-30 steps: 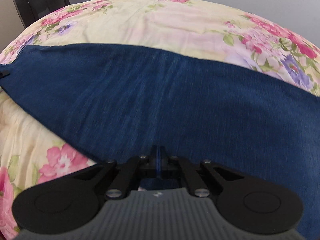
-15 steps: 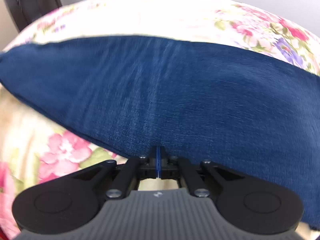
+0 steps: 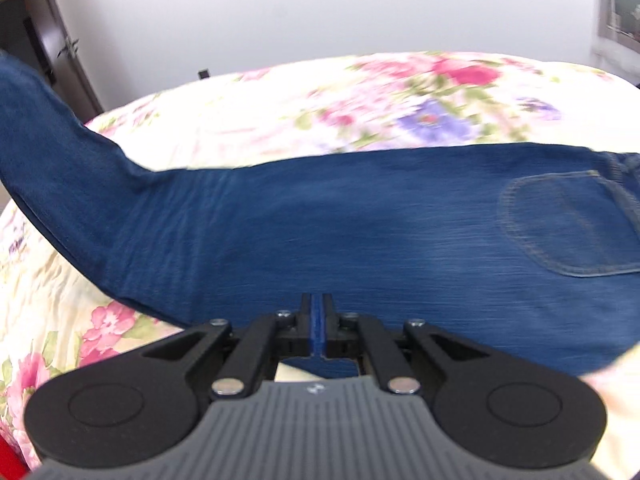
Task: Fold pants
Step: 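Lift the leg hems with left tool and fold them over the seat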
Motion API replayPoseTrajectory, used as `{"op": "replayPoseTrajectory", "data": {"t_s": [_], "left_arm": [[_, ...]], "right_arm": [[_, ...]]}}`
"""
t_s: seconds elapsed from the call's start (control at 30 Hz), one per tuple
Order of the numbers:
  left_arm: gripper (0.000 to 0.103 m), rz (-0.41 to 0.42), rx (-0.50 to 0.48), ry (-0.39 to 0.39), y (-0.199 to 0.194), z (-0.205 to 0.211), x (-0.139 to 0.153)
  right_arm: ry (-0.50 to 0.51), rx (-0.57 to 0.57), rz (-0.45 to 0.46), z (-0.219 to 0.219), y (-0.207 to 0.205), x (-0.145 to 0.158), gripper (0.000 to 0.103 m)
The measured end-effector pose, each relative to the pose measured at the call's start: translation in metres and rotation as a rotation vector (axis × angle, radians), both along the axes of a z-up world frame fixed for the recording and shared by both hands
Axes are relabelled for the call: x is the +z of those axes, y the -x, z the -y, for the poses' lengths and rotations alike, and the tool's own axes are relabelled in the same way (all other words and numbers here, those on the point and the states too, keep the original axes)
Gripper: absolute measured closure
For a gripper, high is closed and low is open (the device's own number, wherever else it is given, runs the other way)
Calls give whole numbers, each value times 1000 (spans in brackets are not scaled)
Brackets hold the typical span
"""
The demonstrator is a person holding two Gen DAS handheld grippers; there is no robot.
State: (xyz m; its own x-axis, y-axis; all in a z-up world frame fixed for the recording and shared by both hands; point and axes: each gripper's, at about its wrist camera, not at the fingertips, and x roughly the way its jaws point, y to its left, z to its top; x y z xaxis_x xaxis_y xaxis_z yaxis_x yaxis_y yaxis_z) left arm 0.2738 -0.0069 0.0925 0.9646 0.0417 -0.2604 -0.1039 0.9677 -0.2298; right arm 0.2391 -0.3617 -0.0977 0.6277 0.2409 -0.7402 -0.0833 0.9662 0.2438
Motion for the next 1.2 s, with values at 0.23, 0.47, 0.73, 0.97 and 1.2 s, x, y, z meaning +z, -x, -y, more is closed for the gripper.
{"op": "replayPoseTrajectory", "data": {"t_s": [0.23,0.47,0.73,0.97,1.2], "left_arm": [[98,-12,-187,-81,-20,151,13],[97,-99,-423,-101,-47,292,-37],[98,-397,-629,-241,-37,383,-173],[93,-570,-792,-222,-18,386,-209],[68,-688,-922,-125,-26,376,-224]], "right_arm": [[-27,-88,28,100,19,1,103],[-98,-196,30,186,26,-18,103],[-211,-210,-26,236,26,-47,103],[-149,-159,-49,238,25,-50,103],[-137,-180,-51,242,36,-40,91]]}}
